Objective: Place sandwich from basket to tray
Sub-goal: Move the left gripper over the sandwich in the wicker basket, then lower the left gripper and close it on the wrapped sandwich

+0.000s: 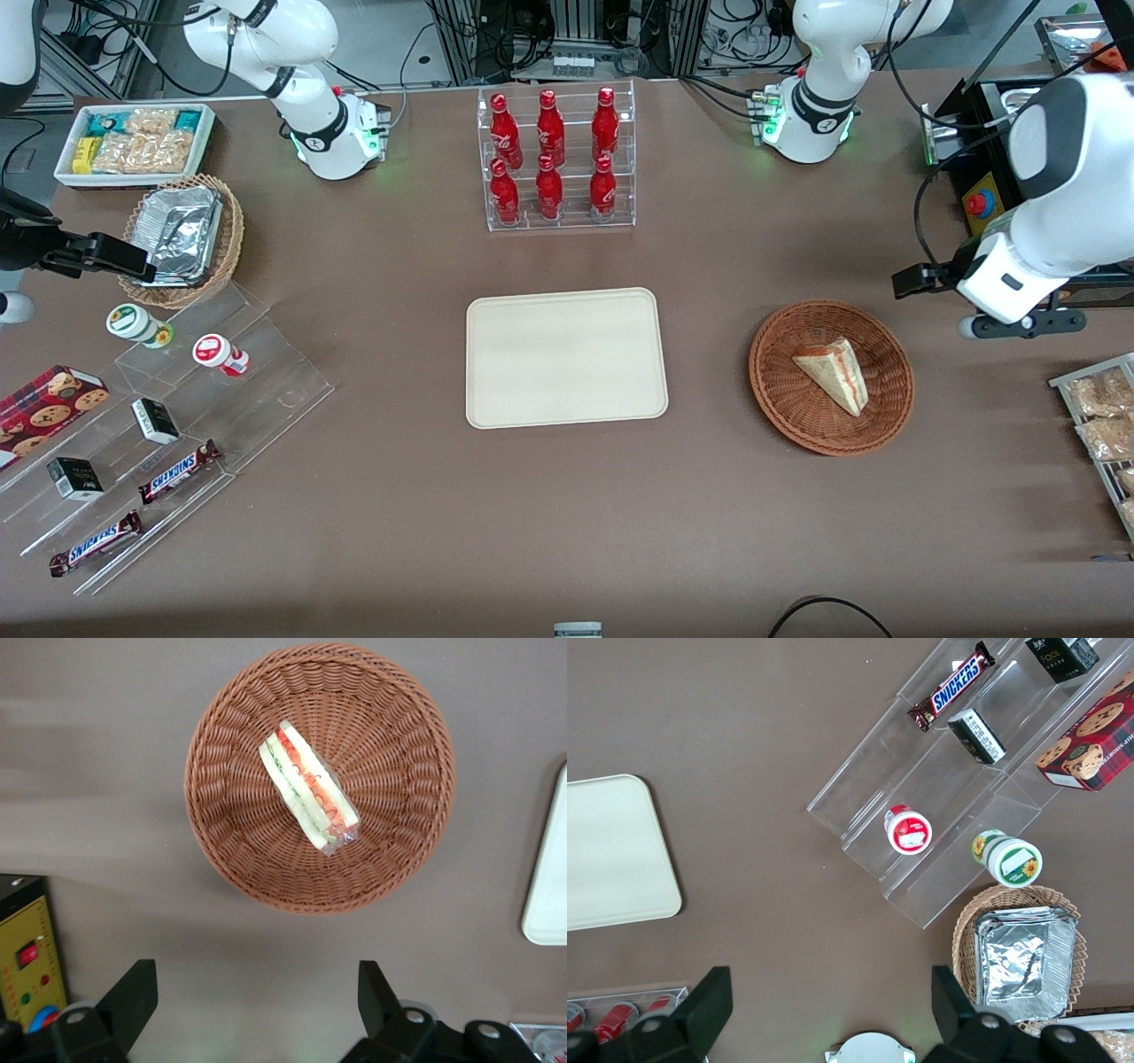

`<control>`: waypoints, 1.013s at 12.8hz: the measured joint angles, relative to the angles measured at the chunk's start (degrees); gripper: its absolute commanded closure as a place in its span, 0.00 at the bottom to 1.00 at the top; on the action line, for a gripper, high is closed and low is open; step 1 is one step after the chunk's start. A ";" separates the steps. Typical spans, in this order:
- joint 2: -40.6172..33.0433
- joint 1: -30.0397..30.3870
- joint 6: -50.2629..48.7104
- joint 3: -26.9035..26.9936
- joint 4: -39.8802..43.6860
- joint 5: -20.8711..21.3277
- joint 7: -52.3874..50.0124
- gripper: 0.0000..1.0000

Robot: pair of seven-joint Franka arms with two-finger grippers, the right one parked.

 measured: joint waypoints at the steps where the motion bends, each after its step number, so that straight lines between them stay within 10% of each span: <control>1: 0.03 0.00 2.59 0.00 -2.29 0.00 0.00 0.00; 13: 3.14 -1.48 22.30 -0.85 -11.68 -0.01 -26.73 0.00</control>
